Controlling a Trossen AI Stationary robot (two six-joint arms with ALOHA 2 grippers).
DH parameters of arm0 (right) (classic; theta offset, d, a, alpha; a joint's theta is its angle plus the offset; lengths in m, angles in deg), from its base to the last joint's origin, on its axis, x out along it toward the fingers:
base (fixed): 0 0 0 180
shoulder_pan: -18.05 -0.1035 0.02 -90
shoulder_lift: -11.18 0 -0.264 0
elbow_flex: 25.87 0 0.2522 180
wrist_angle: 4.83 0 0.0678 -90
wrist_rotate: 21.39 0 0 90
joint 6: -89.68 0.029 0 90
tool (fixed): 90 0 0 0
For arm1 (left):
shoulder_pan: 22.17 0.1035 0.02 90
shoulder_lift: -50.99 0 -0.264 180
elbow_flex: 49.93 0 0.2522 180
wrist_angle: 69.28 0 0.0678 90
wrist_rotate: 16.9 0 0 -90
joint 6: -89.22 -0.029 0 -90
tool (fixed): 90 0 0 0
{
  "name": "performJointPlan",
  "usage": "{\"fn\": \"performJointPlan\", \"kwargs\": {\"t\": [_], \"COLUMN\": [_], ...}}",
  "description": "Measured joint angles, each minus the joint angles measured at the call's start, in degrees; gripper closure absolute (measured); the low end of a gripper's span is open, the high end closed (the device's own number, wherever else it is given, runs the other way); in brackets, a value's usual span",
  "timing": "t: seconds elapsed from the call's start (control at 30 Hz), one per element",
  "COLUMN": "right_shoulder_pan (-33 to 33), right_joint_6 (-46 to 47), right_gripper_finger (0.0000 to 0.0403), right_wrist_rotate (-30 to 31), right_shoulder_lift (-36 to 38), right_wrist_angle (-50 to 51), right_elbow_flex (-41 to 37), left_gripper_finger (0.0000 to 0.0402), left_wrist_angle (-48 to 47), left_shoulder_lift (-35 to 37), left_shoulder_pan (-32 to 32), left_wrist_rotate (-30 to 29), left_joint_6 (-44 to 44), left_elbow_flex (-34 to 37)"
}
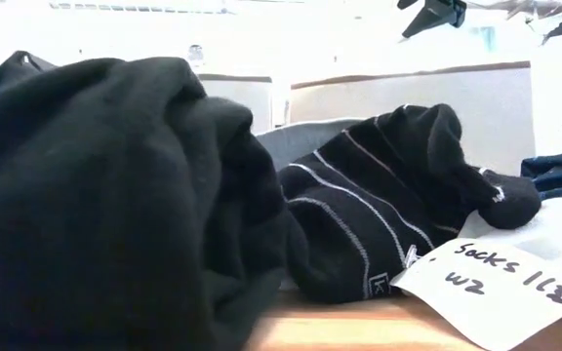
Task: Sort clothes
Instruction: Put the black clothes into the right white laundry bin
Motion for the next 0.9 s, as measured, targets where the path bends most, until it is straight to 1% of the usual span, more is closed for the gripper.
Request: {"fn": "performJointPlan", "kwargs": {"t": [0.1,0.17,0.2,0.27,0.4,0.43,0.6,0.73,0.8,0.9], "right_shoulder_pan": [-0.77,-1.27,-1.48,-1.94,-2.81,-3.05,-4.24,-5.66,-6.50,-8.13], "right_joint_6": [0.00,0.01,0.01,0.05,0.34,0.52,1.64,2.05,2.03,2.00], "right_gripper_finger": [0.0097,0.0097,0.0097,0.0097,0.0097,0.0097,0.0097,0.0097,0.0097,0.0097], "right_wrist_rotate": [0.00,0.01,0.03,0.03,0.03,0.03,0.46,0.75,0.75,0.75], "right_shoulder_lift": [-0.53,-1.01,-1.10,-1.19,-1.55,-1.57,-1.51,-1.49,-1.49,-1.48], "right_wrist_angle": [-0.05,-0.07,-0.07,-0.09,-0.20,-0.22,-0.28,-0.28,-0.28,-0.27], "right_elbow_flex": [0.00,0.00,-0.01,-0.01,-0.01,-0.01,-0.01,-0.01,-0.01,-0.01], "left_gripper_finger": [0.0072,0.0095,0.0113,0.0161,0.0292,0.0318,0.0321,0.0321,0.0321,0.0321], "left_wrist_angle": [0.04,-0.06,-0.12,-0.41,-0.79,-0.88,-1.06,-3.11,-6.25,-8.30], "left_shoulder_lift": [-1.66,-2.36,-2.52,-2.59,-2.59,-2.61,-2.22,0.51,3.58,9.07], "left_shoulder_pan": [0.81,1.16,1.35,1.43,1.47,1.49,1.56,1.58,1.58,1.51], "left_wrist_rotate": [-0.03,0.08,0.47,0.80,0.79,1.00,2.79,2.28,0.44,-5.30], "left_joint_6": [1.39,1.51,1.51,1.48,0.27,-0.25,-3.78,-7.61,-9.55,-11.43], "left_elbow_flex": [-0.09,-0.09,-0.09,-0.07,-0.03,-0.01,-1.26,-3.02,-4.12,-5.45]}}
